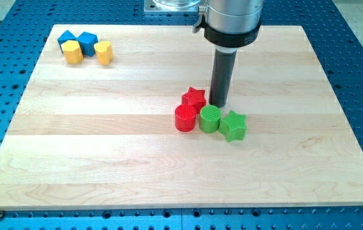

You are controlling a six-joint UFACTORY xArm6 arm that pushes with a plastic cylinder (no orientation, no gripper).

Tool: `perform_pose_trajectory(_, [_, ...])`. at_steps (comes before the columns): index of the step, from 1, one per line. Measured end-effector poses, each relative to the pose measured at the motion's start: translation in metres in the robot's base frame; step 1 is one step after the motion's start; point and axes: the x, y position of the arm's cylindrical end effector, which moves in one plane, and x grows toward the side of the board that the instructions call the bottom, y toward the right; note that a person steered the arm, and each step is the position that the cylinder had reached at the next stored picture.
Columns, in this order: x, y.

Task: Adjust the red blocks horizontally

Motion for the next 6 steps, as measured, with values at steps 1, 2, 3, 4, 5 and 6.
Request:
perform_pose_trajectory(1, [0.006, -0.066])
perform_pose_trajectory(2, [0.041, -0.117])
perform_pose_trajectory(3, [0.086, -0.173])
perform_pose_trajectory(4, [0.114, -0.121])
perform_pose_trajectory(5, [0.084, -0.083])
perform_pose_trajectory(6, [0.079, -0.044])
